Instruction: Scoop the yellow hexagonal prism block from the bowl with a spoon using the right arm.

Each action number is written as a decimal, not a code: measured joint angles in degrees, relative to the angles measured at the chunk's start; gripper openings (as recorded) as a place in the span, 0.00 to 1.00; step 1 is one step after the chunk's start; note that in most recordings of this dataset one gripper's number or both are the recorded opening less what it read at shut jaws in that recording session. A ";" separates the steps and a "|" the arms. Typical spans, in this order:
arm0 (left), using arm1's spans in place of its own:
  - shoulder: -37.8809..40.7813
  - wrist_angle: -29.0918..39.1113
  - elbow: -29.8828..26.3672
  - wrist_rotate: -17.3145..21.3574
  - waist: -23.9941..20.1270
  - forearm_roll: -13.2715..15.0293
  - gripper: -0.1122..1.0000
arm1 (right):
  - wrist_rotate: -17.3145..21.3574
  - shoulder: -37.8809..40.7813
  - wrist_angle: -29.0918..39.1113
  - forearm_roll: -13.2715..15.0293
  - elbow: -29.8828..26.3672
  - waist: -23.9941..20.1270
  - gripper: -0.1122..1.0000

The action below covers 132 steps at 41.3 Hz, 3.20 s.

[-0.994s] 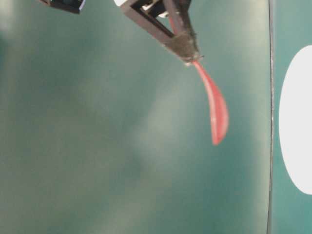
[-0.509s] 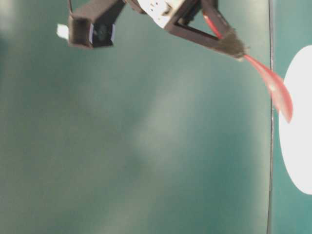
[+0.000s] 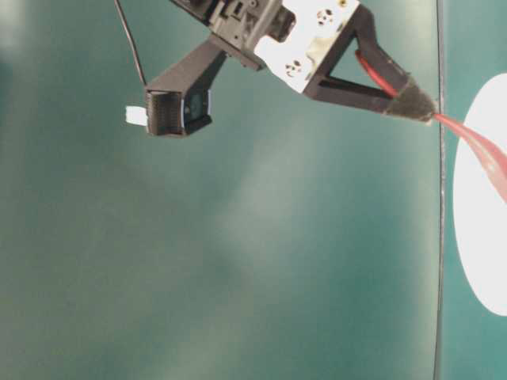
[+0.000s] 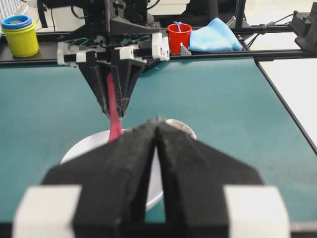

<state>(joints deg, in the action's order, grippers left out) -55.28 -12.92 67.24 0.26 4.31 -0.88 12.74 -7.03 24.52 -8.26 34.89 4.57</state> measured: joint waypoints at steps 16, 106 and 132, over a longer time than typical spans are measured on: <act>-0.09 0.44 0.00 0.00 0.00 0.00 0.16 | -0.18 1.76 0.70 0.09 -0.18 0.00 0.32; -0.09 0.62 0.00 0.00 0.00 -0.09 0.16 | -1.32 -0.88 -4.22 6.59 -0.97 0.09 0.22; -0.09 0.88 0.00 0.00 0.00 0.00 0.16 | -0.26 -17.84 -2.81 7.47 8.35 -3.16 0.21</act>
<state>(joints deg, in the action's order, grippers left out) -55.37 -12.04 67.24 0.26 4.31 -0.88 12.48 -24.87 21.71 -0.79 43.24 1.41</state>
